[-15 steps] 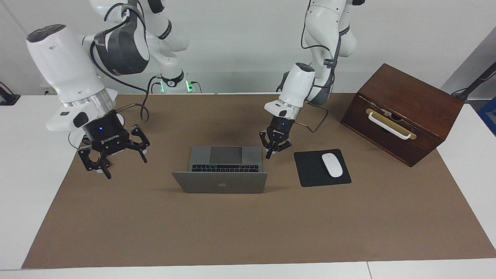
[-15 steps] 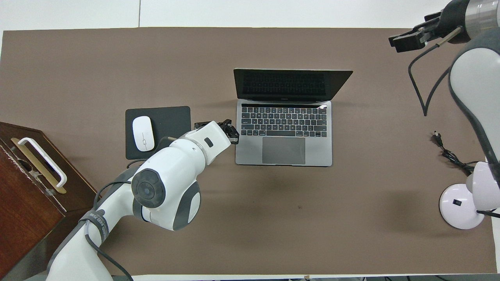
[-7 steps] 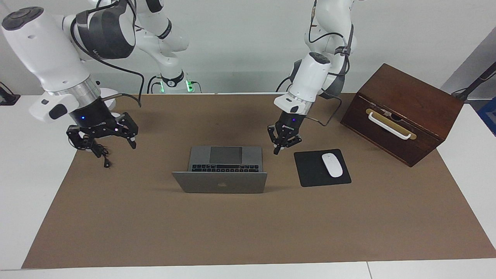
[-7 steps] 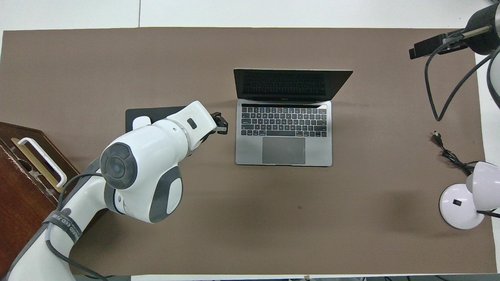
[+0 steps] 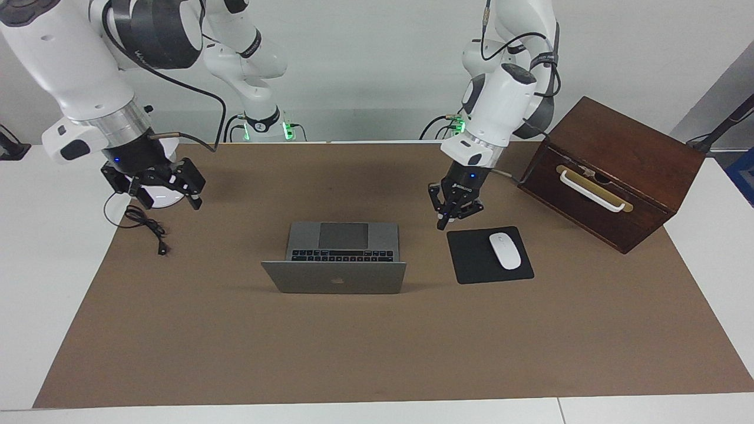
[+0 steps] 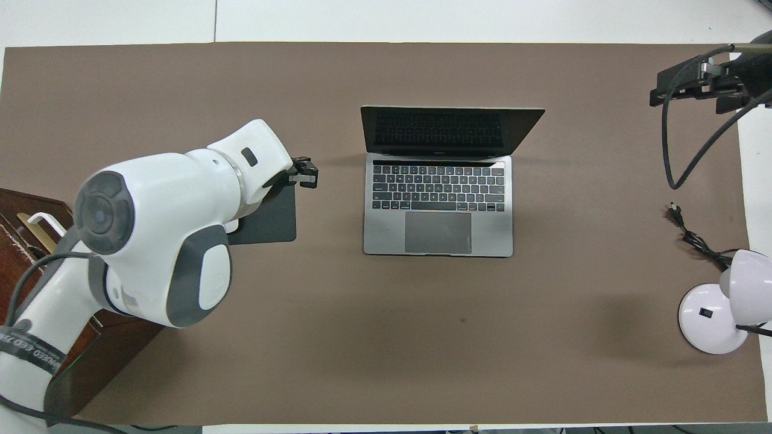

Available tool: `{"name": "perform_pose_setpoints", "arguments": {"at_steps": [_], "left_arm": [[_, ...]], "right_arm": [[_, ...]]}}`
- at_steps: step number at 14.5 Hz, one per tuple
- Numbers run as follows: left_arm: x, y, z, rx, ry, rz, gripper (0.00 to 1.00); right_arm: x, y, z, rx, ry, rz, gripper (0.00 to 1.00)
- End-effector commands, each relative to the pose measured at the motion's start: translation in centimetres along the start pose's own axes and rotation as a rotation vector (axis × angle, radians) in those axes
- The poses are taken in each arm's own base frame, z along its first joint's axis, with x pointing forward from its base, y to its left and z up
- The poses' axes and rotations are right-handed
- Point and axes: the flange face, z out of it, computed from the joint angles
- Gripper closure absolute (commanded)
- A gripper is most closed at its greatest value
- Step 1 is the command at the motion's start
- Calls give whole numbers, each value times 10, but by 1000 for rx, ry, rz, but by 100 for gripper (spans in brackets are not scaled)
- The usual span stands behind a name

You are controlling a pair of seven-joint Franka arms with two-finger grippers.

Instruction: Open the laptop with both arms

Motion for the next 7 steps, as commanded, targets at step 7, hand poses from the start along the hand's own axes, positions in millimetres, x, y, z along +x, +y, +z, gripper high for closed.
{"name": "perform_pose_setpoints", "arguments": {"at_steps": [7], "left_arm": [[3, -86, -91, 73, -98, 98, 100]], "right_arm": [[-37, 4, 14, -37, -83, 23, 0]]}}
